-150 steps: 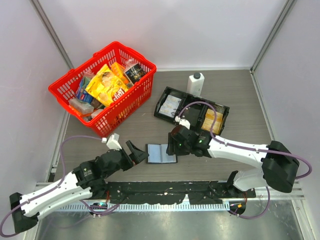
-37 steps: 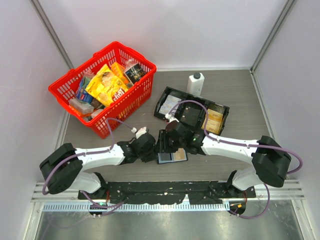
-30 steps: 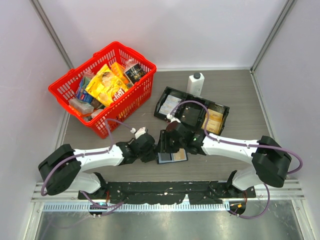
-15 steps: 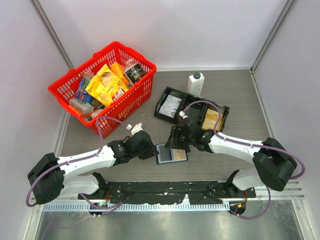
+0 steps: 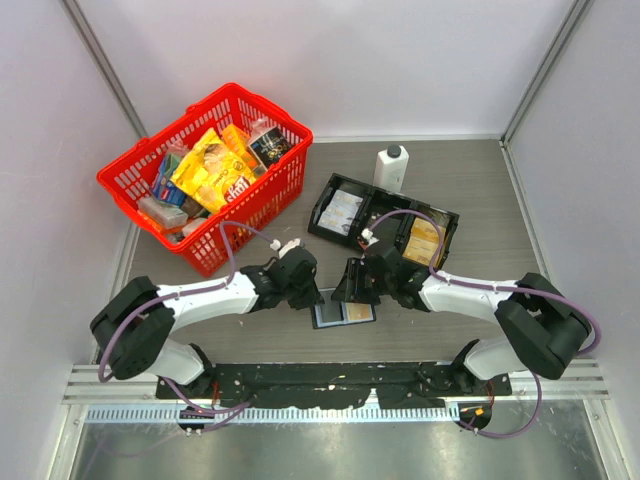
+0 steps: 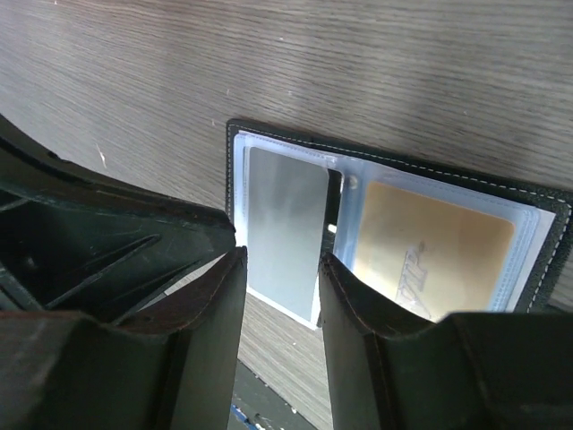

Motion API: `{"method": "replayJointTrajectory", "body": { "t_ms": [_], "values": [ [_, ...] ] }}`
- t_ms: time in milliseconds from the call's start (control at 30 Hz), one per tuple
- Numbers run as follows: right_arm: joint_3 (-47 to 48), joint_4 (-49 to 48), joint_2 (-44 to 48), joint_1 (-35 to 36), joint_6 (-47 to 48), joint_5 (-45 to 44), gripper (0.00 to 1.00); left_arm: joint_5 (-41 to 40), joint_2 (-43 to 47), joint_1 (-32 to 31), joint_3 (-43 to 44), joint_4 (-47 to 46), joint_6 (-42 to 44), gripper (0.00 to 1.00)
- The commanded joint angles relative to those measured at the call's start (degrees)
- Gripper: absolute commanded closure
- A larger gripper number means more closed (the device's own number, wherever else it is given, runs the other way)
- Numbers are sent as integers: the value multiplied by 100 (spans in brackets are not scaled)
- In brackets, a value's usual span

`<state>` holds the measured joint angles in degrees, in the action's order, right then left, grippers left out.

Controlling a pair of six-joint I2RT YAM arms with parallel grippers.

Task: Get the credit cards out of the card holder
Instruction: Remove the credit card from the card holder.

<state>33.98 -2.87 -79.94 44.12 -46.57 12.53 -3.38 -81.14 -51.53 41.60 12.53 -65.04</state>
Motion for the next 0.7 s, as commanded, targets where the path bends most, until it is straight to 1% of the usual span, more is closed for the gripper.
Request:
{"method": "replayJointTrajectory", "body": {
  "t_ms": [0,167,400,467,667],
  "values": [
    [-145,-644,-205,-44,113,310,57,162,-366,29,164,-155,193,93],
    [-312,-969,-408,-61,113,434,58,83,-595,38,50,-50,219,96],
    [-655,-1320,-479,-175,113,644,59,-5,-613,38,-240,12,141,98],
    [-786,-1610,-461,-254,78,803,61,30,-631,29,-293,4,105,99],
    [-1094,-2559,-540,-378,-1,1470,64,127,-754,37,-364,-84,44,99]
  ]
}}
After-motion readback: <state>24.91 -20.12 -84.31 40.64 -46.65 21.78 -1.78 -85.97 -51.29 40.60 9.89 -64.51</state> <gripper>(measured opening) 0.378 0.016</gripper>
